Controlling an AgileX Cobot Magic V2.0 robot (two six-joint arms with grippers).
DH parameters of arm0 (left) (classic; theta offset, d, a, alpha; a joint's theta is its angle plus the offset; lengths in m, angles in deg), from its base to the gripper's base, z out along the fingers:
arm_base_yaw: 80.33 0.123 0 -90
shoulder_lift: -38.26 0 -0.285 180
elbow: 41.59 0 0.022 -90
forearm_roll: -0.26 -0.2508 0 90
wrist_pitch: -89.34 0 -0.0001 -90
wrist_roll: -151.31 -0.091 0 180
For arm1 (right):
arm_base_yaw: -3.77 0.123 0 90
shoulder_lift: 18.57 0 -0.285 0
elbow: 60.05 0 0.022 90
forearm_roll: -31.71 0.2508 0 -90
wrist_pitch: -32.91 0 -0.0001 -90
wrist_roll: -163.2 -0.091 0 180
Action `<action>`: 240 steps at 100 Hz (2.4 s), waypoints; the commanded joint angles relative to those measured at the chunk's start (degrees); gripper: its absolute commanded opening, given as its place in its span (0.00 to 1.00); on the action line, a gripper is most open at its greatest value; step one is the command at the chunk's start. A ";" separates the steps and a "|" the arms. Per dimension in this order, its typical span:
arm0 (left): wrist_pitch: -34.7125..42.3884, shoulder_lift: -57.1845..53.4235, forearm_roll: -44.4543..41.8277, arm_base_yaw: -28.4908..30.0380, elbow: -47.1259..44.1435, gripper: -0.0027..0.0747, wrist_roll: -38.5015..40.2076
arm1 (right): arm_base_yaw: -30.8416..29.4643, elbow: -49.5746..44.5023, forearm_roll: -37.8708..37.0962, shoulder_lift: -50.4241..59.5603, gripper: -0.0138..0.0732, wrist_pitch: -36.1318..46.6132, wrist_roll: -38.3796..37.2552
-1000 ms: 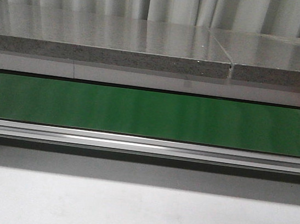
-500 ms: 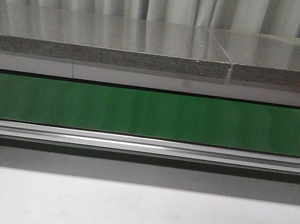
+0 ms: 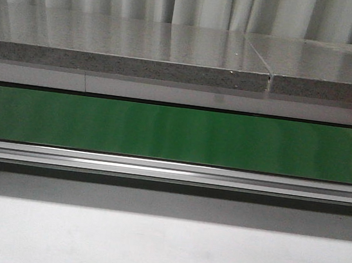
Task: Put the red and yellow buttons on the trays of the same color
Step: 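Move the left gripper over the red buttons on the white table, then grasp a red mushroom button with the left gripper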
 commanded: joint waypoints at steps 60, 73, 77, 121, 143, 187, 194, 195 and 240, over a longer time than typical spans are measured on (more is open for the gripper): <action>8.61 15.46 -1.13 17.57 1.93 0.85 1.65 | -0.09 0.55 -0.47 0.92 0.08 4.57 0.08; 10.24 19.19 -1.13 19.21 1.93 0.85 1.65 | -0.09 0.55 -0.47 0.92 0.08 4.57 0.08; 10.88 20.42 -1.13 19.77 1.93 0.85 1.62 | -0.09 0.55 -0.47 0.92 0.08 4.57 0.08; 16.95 31.40 -1.35 24.76 1.93 0.85 -0.09 | -0.09 0.55 -0.47 0.92 0.08 4.57 0.08; 19.73 34.65 -1.60 24.76 2.04 0.85 -0.09 | -0.09 0.55 -0.47 0.92 0.08 4.57 0.08; 21.28 34.65 -2.72 24.76 2.04 0.48 -0.09 | -0.09 0.55 -0.47 0.92 0.08 4.57 0.08; 21.28 34.54 -3.31 24.76 2.04 0.37 -0.09 | -0.09 0.55 -0.47 0.92 0.08 4.57 0.08; 21.28 34.54 -3.44 24.76 2.04 0.34 -0.09 | -0.09 0.55 -0.47 0.92 0.08 4.57 0.08; 16.69 20.49 -3.55 19.19 2.04 0.01 -1.55 | -0.09 0.55 -0.47 0.92 0.08 4.57 0.08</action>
